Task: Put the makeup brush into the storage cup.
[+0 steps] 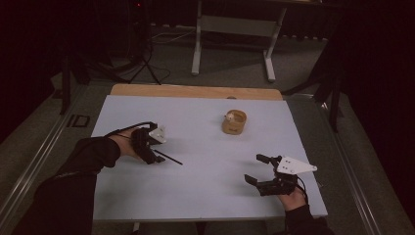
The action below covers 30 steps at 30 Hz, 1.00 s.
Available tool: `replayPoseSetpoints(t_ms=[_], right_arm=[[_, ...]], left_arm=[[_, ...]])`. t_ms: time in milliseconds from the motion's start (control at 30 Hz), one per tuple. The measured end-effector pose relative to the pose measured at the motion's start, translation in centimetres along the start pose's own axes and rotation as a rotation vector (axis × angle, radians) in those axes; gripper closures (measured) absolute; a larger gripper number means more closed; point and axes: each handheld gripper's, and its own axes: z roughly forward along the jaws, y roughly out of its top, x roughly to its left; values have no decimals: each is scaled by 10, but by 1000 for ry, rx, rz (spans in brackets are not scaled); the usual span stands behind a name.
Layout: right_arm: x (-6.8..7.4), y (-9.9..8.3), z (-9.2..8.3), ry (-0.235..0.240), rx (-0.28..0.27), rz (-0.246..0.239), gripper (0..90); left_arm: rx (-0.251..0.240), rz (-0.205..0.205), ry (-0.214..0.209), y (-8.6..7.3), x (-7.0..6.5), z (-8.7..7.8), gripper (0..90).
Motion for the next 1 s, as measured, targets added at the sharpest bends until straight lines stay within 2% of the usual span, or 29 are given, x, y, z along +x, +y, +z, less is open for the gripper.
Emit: replayPoseSetpoints(t_ms=[33,67,300,467,633,700,833,1000], right_arm=[[0,0,0,0,0,0,138],[0,0,0,1,0,1,138],[0,-1,1,1,1,0,138],[0,-1,1,-1,4,0,138],[0,-1,0,-1,6,2,138],[0,-1,1,0,7,3,138],[0,-2,1,2,11,4,138],[0,-2,1,3,11,3,138]], left_arm=[[-8,22,-15,-1,1,1,368],[-10,55,-14,-2,1,2,389],[50,158,-36,-3,2,11,533],[75,221,-27,-2,5,17,543],[118,229,-41,-1,12,23,640],[140,242,-37,-1,14,25,640],[161,238,-34,-2,19,29,640],[187,245,-49,-2,23,36,669]])
